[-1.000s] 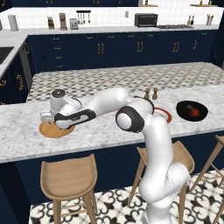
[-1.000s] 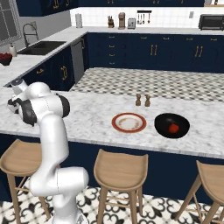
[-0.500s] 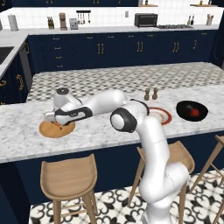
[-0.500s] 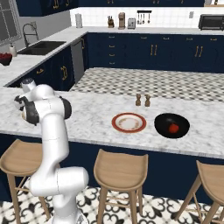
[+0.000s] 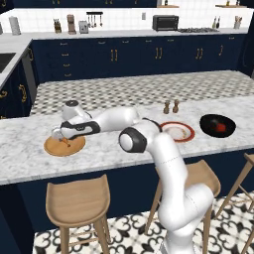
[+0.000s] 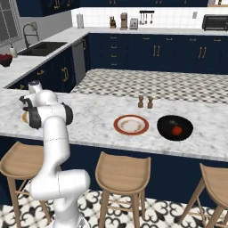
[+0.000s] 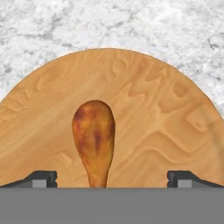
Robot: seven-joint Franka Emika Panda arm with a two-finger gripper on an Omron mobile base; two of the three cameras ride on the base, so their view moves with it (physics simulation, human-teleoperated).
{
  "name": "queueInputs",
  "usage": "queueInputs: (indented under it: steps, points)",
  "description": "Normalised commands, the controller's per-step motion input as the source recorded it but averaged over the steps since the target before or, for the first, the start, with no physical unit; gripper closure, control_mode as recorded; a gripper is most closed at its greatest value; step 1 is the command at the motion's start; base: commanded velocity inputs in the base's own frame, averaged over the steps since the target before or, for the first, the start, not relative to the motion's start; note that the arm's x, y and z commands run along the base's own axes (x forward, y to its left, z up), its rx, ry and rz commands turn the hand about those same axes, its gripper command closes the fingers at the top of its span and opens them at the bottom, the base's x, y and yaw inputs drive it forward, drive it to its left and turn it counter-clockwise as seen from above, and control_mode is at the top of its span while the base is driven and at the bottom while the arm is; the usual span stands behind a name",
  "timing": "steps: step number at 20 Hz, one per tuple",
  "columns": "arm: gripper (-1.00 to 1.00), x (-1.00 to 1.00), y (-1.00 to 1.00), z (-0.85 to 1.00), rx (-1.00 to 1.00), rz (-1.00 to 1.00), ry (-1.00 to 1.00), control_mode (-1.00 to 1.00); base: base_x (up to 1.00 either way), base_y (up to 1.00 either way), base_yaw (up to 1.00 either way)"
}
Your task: Pick the chicken drumstick and bell pepper from their plates and place them in the bowl. Then put the bowl in the fridge.
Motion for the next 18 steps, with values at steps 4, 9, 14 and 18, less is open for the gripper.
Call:
queueInputs:
  steps: [4,9,14,18]
  points:
    - [-1.0,-0.01,0.1,-0.19,-0.01,0.01,0.0,-1.0,0.0,0.0,0.0]
    - [-1.0,0.0,0.0,-0.3,-0.03,0.0,0.0,-1.0,0.0,0.0,0.0]
    - [-1.0,0.03,0.0,-0.15,0.0,0.0,0.0,-1.0,0.0,0.0,0.0]
    - [1.0,0.0,0.0,-0.17,0.0,0.0,0.0,-1.0,0.0,0.0,0.0]
